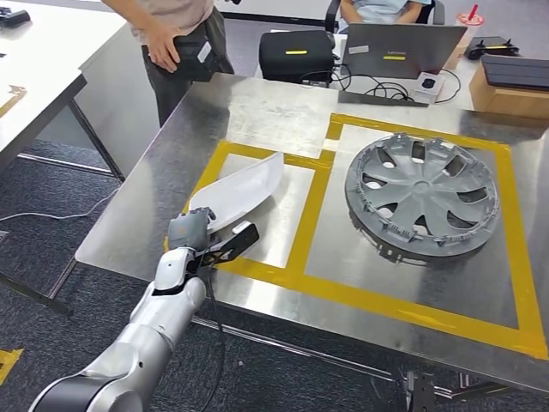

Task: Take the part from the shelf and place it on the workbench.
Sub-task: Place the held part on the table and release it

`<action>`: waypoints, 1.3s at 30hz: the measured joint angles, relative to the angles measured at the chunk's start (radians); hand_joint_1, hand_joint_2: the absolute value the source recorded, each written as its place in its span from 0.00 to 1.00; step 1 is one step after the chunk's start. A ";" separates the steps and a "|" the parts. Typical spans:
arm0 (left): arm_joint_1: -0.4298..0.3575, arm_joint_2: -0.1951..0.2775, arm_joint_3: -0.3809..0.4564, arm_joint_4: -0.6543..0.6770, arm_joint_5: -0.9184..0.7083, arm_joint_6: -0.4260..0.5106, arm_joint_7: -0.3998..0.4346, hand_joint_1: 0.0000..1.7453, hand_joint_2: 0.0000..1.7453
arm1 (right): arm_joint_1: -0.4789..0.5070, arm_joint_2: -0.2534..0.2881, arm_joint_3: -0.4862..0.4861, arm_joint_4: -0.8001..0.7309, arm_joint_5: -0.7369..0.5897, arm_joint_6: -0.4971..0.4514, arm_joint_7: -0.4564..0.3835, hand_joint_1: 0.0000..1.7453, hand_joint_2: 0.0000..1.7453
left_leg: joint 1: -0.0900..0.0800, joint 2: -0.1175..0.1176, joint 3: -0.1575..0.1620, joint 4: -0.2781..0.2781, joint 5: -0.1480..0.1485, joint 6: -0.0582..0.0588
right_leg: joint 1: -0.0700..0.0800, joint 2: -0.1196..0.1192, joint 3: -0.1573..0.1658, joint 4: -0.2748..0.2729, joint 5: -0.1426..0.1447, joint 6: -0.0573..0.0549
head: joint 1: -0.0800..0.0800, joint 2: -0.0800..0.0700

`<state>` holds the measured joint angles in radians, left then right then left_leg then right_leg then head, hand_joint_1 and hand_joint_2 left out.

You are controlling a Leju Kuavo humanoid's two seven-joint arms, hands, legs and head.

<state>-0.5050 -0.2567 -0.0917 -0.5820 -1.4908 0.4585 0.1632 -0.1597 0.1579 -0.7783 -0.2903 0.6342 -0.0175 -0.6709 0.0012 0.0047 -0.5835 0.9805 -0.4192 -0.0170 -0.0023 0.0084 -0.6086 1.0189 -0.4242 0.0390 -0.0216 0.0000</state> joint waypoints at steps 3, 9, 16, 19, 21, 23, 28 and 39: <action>0.003 0.004 0.035 0.004 0.000 0.029 -0.053 0.00 0.00 | 0.002 0.000 -0.001 0.002 0.001 -0.003 -0.001 0.00 0.00 | -0.001 0.000 0.000 0.000 0.000 0.000 | -0.001 0.000 0.001 -0.001 0.000 0.000 | 0.000 0.000; 0.052 -0.024 0.088 -0.057 0.008 0.056 -0.213 0.00 0.00 | 0.013 0.000 -0.019 0.003 -0.009 -0.006 -0.022 0.00 0.00 | -0.006 0.000 -0.003 0.009 -0.008 0.014 | -0.007 0.000 0.002 -0.005 0.001 0.008 | 0.000 0.000; 0.135 -0.074 0.090 -0.223 0.075 0.033 -0.322 0.00 0.00 | 0.033 0.000 -0.050 0.003 -0.023 -0.013 -0.029 0.00 0.00 | 0.006 0.008 0.003 -0.015 0.014 0.032 | -0.009 -0.001 -0.050 0.113 -0.080 0.035 | 0.006 0.000; 0.173 -0.081 0.084 -0.283 0.091 0.021 -0.337 0.00 0.00 | 0.043 0.000 -0.062 0.003 -0.027 -0.013 -0.029 0.00 0.00 | 0.010 0.011 0.001 -0.014 0.015 0.030 | -0.015 -0.001 -0.107 0.263 -0.133 0.048 | 0.008 0.000; 0.182 -0.081 0.083 -0.308 0.094 0.020 -0.339 0.00 0.00 | 0.047 0.000 -0.066 0.003 -0.028 -0.013 -0.029 0.00 0.00 | 0.017 0.012 0.000 -0.012 0.017 0.024 | -0.021 -0.005 -0.062 0.189 -0.083 0.058 | 0.008 0.000; 0.184 -0.081 0.082 -0.328 0.095 0.019 -0.340 0.00 0.00 | 0.045 0.001 -0.068 0.002 -0.029 -0.013 -0.029 0.00 0.00 | 0.022 0.011 -0.003 -0.006 0.017 0.010 | -0.025 -0.008 0.018 0.051 -0.037 0.067 | 0.010 0.000; 0.185 -0.078 0.078 -0.358 0.096 0.019 -0.341 0.00 0.00 | 0.042 0.003 -0.070 0.002 -0.030 -0.013 -0.029 0.00 0.00 | 0.021 0.009 -0.021 0.011 0.024 -0.021 | -0.022 0.004 0.030 0.008 -0.023 0.024 | 0.010 0.000; 0.191 -0.076 0.074 -0.379 0.096 0.019 -0.341 0.00 0.00 | 0.040 0.003 -0.078 0.000 -0.029 -0.013 -0.029 0.00 0.00 | 0.005 -0.006 0.047 0.081 -0.094 0.006 | -0.003 0.010 -0.076 0.010 0.064 -0.005 | -0.001 0.000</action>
<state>-0.3137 -0.3325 -0.0173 -0.9611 -1.3949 0.4777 -0.1774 -0.1199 0.1606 -0.8562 -0.2902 0.6047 -0.0309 -0.7000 0.0058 -0.0014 -0.5370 1.0619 -0.5133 -0.0105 -0.0054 0.0188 -0.6842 1.0286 -0.3600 0.0343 -0.0223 0.0001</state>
